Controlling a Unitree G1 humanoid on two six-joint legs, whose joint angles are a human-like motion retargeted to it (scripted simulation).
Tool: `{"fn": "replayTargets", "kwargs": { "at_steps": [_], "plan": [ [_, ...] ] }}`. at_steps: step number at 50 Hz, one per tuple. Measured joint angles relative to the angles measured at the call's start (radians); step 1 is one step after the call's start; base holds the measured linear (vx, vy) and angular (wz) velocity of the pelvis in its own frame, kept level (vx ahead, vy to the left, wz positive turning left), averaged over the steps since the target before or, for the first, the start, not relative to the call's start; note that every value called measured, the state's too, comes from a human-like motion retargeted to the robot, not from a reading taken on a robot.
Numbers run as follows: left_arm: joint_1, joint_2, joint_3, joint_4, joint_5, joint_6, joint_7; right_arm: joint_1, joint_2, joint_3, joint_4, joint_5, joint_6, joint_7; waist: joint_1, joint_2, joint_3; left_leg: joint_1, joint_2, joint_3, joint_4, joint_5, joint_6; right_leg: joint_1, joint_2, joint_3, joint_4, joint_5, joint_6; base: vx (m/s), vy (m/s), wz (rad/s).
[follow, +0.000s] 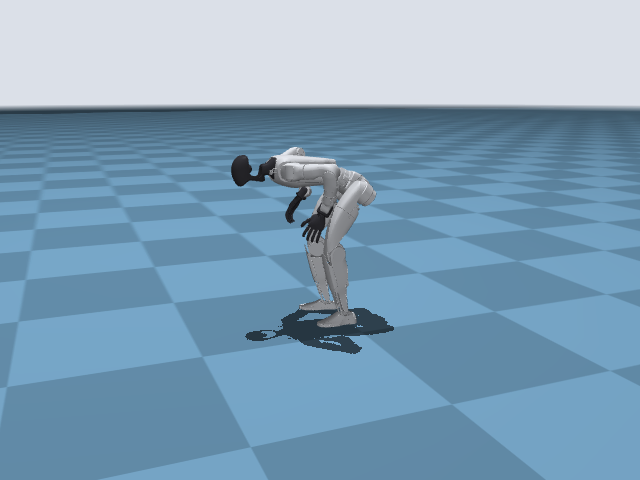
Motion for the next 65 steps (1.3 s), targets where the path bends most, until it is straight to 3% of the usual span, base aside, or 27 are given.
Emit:
{"fn": "replayTargets", "kwargs": {
  "at_steps": [4,12,15,17,23,27,32,37,40,42,46,48,50,52,53,55,57,60,62,65],
  "plan": [
    [0.235,0.036,0.088,-0.130,0.081,0.008,0.133,0.223,-0.068,-0.061,-0.130,0.034,-0.059,-0.055,-0.030,-0.070,0.000,-0.055,0.024,0.067,0.352,-0.143,-0.007,-0.143,-0.059,0.137,0.450,-0.174,-0.027,0.03,0.03,-0.24],
    [0.774,-0.019,0.225,-0.242,0.159,-0.004,0.331,0.622,-0.224,-0.088,-0.228,-0.042,-0.087,-0.199,-0.007,-0.102,0.000,-0.055,0.143,0.034,1.142,-0.533,0.019,-0.144,-0.040,0.283,1.188,-0.565,-0.070,0.05,0.00,-0.79],
    [0.994,-0.082,0.304,-0.269,0.168,-0.019,0.391,0.719,-0.305,-0.097,-0.251,-0.056,-0.097,-0.228,0.043,-0.093,0.000,-0.055,0.229,-0.022,1.393,-0.621,0.024,-0.144,0.029,0.299,1.390,-0.577,-0.099,-0.10,0.07,-1.28],
    [1.065,-0.106,0.347,-0.253,0.151,-0.021,0.412,0.728,-0.344,-0.083,-0.227,-0.052,-0.085,-0.231,0.046,-0.102,0.000,-0.055,0.246,-0.048,1.513,-0.622,0.014,-0.144,0.035,0.323,1.524,-0.577,-0.106,-0.17,-0.02,-0.30],
    [1.067,-0.079,0.397,-0.161,0.054,-0.021,0.447,0.733,-0.362,-0.112,-0.215,-0.026,-0.041,-0.259,0.006,-0.094,0.000,-0.055,0.275,-0.079,1.842,-0.622,-0.038,-0.144,0.001,0.439,1.903,-0.577,-0.037,-0.08,-0.04,0.33],
    [1.062,-0.066,0.431,-0.201,0.002,-0.028,0.475,0.644,-0.395,-0.118,-0.351,-0.003,-0.028,-0.280,-0.064,-0.097,0.000,-0.055,0.293,-0.024,1.881,-0.622,0.023,-0.144,-0.028,0.511,1.972,-0.577,-0.004,0.06,-0.01,0.59],
    [0.929,-0.043,0.433,-0.302,0.046,0.008,0.389,0.362,-0.468,0.024,-0.392,0.054,-0.033,-0.187,-0.048,-0.095,0.000,-0.055,0.291,-0.053,1.766,-0.622,0.067,-0.144,-0.018,0.390,1.823,-0.577,-0.106,0.12,-0.02,-0.43],
    [0.416,0.011,0.211,-0.121,-0.027,0.026,0.256,-0.124,-0.485,0.290,-0.132,0.248,-0.074,-0.057,-0.044,-0.079,0.000,-0.055,0.233,-0.018,1.491,-0.591,0.115,-0.144,-0.032,0.323,1.570,-0.562,-0.100,0.13,-0.07,0.24],
    [0.039,-0.065,0.053,0.106,-0.083,0.022,0.191,-0.465,-0.425,0.510,0.118,0.394,-0.092,0.022,-0.020,-0.062,0.000,-0.055,0.210,-0.011,1.250,-0.502,0.143,-0.144,-0.033,0.245,1.329,-0.449,-0.121,-0.05,-0.02,-0.04],
    [-0.186,-0.138,-0.034,0.309,-0.119,0.031,0.129,-0.638,-0.323,0.621,0.334,0.477,-0.094,0.050,0.026,-0.105,-0.002,0.033,0.216,0.045,1.067,-0.467,0.148,-0.105,0.000,0.249,1.151,-0.397,-0.122,0.03,-0.01,-0.67],
    [-0.515,-0.345,-0.272,0.970,-0.123,0.110,-0.042,-0.803,0.049,0.746,1.005,0.567,-0.046,0.020,0.111,-0.128,-0.032,0.429,0.179,0.080,0.645,-0.374,0.111,0.311,0.027,0.166,0.694,-0.307,-0.081,0.23,-0.02,-0.51],
    [-0.605,-0.505,-0.366,1.367,-0.039,0.206,-0.199,-0.852,0.279,0.713,1.403,0.624,0.024,0.115,0.118,-0.138,-0.092,0.627,0.152,0.096,0.379,-0.209,0.086,0.534,0.040,0.108,0.392,-0.132,-0.033,0.34,-0.03,-0.21],
    [-0.616,-0.653,-0.417,1.681,0.106,0.305,-0.403,-0.878,0.451,0.617,1.669,0.715,0.104,0.349,0.081,-0.142,-0.187,0.810,0.118,0.102,0.075,0.070,0.063,0.757,0.061,0.048,0.027,0.164,0.022,0.37,-0.04,0.01],
    [-0.568,-0.732,-0.449,1.809,0.229,0.344,-0.549,-0.859,0.504,0.540,1.704,0.795,0.167,0.590,0.014,-0.133,-0.281,0.994,0.078,0.087,-0.244,0.360,0.026,0.977,0.076,-0.007,-0.339,0.482,0.067,0.39,-0.04,0.21],
    [-0.536,-0.751,-0.453,1.821,0.271,0.339,-0.590,-0.833,0.500,0.515,1.674,0.798,0.188,0.695,-0.017,-0.120,-0.321,1.085,0.063,0.071,-0.388,0.452,-0.002,1.073,0.080,-0.038,-0.477,0.588,0.093,0.40,-0.02,0.21],
    [-0.478,-0.766,-0.445,1.785,0.315,0.294,-0.613,-0.771,0.457,0.480,1.583,0.763,0.187,0.862,-0.051,-0.075,-0.403,1.222,0.064,0.037,-0.596,0.477,-0.052,1.209,0.096,-0.115,-0.644,0.641,0.146,0.38,0.00,0.10],
    [-0.453,-0.769,-0.418,1.737,0.305,0.233,-0.600,-0.728,0.413,0.433,1.532,0.737,0.144,0.931,-0.041,-0.038,-0.485,1.286,0.079,0.025,-0.685,0.345,-0.084,1.278,0.118,-0.177,-0.703,0.537,0.180,0.28,-0.01,-0.07],
    [-0.460,-0.784,-0.376,1.703,0.216,0.177,-0.613,-0.688,0.357,0.344,1.534,0.777,0.087,0.908,0.015,-0.019,-0.592,1.342,0.073,0.060,-0.701,0.209,-0.109,1.337,0.124,-0.158,-0.686,0.389,0.178,0.16,0.03,-0.20],
    [-0.489,-0.791,-0.351,1.700,0.112,0.185,-0.643,-0.684,0.326,0.302,1.551,0.825,0.081,0.857,0.062,-0.020,-0.640,1.366,0.068,0.083,-0.659,0.241,-0.117,1.350,0.135,-0.064,-0.628,0.395,0.148,0.05,0.01,-0.45],
    [-0.542,-0.777,-0.321,1.676,-0.057,0.214,-0.688,-0.704,0.267,0.281,1.559,0.854,0.102,0.810,0.113,-0.029,-0.687,1.388,0.043,0.021,-0.574,0.350,-0.110,1.367,0.153,0.084,-0.552,0.506,0.136,0.01,-0.02,-0.46]
  ]
}}
